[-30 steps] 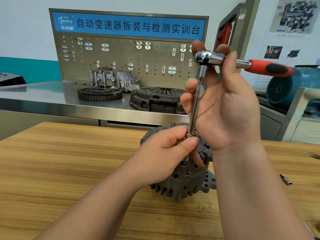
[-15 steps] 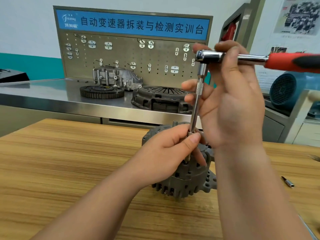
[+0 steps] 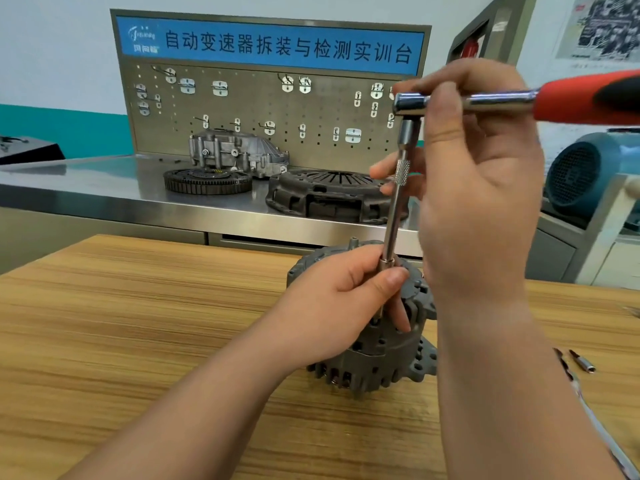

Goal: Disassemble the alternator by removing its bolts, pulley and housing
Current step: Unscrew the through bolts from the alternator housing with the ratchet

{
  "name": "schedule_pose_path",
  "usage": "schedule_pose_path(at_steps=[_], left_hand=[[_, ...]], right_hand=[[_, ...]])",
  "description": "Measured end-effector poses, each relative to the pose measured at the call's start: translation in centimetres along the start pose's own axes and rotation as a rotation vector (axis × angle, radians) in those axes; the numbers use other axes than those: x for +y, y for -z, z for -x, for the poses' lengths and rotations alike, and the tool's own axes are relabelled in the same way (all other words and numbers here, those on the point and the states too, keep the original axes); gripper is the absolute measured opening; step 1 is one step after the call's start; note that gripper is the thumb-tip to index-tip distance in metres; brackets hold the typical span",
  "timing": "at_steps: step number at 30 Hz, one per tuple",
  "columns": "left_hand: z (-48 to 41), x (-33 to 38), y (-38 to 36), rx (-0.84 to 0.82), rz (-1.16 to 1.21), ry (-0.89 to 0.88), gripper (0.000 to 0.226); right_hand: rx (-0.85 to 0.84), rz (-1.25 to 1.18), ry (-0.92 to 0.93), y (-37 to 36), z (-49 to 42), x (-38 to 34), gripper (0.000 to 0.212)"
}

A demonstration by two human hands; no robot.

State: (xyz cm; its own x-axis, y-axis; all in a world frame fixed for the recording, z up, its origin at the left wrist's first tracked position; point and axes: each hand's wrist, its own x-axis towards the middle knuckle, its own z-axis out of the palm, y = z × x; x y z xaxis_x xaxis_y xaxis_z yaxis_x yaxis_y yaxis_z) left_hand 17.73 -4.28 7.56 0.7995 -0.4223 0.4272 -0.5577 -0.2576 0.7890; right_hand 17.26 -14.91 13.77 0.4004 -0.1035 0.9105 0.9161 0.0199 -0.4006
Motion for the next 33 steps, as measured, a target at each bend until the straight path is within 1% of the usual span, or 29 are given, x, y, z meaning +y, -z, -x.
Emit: schedule_pose_path(at_steps=[1,2,4,7,10,12,14,17,19,21,23,25,26,27,29,31,33], left_hand=[[0.0,0.0,0.0,-0.001,0.009,0.001,0.029],[0.1,0.0,0.0,-0.004,0.019,0.003,0.029],[0.1,0.1,0.0,-0.015,0.043,0.009,0.033],[0.1,0.1,0.3,-0.047,0.052,-0.009,0.034],[0.1,-0.2,0.4,-0.058,0.047,-0.015,0.035],[0.1,-0.4,0.3,-0.051,0.049,-0.024,0.035],[0.1,-0.4,0.3,-0.053,0.050,-0.045,0.030],[0.0,-0.1,0.3,-0.051,0.017,-0.037,0.029],[-0.1,-0.1,0.1,-0.038,-0.016,-0.025,0.031],[-0.1,-0.1,0.0,-0.018,-0.052,-0.003,0.029],[-0.1,-0.1,-0.1,0.001,-0.050,0.024,0.027],[0.0,-0.1,0.0,0.013,-0.032,0.039,0.029],[0.0,-0.1,0.0,0.017,-0.026,0.042,0.029],[0.1,0.0,0.0,0.022,-0.016,0.041,0.029],[0.2,0.1,0.1,0.024,0.009,0.026,0.031],[0.3,0.2,0.1,0.015,0.047,0.010,0.034],[0.4,0.3,0.1,0.009,0.073,-0.010,0.033]], right_hand=[[0.005,0.051,0.045,-0.1,0.1,0.0,0.010],[0.016,0.061,0.050,-0.1,0.1,0.0,0.010],[0.042,-0.025,-0.035,-0.2,0.3,0.1,0.011],[0.056,-0.329,-0.244,0.0,0.2,0.2,0.017],[-0.017,-0.707,-0.456,0.5,-0.2,0.1,0.023],[-0.088,-0.878,-0.537,0.8,-0.3,0.0,0.025],[-0.135,-0.937,-0.552,0.9,-0.3,0.0,0.025],[-0.129,-0.902,-0.517,0.7,-0.2,0.1,0.024],[-0.047,-0.770,-0.462,0.5,-0.2,0.1,0.022],[0.051,-0.531,-0.354,0.4,-0.1,0.1,0.017],[0.095,-0.230,-0.191,0.2,0.0,0.0,0.013],[0.058,-0.006,-0.016,-0.2,0.0,0.0,0.011],[0.028,0.050,0.036,-0.4,0.1,-0.1,0.010],[0.010,0.065,0.044,-0.5,0.2,-0.1,0.010],[0.011,-0.012,-0.045,-0.7,0.3,-0.3,0.010],[0.023,-0.189,-0.170,-0.6,0.3,-0.5,0.014],[0.023,-0.424,-0.299,-0.5,0.2,-0.6,0.018]])
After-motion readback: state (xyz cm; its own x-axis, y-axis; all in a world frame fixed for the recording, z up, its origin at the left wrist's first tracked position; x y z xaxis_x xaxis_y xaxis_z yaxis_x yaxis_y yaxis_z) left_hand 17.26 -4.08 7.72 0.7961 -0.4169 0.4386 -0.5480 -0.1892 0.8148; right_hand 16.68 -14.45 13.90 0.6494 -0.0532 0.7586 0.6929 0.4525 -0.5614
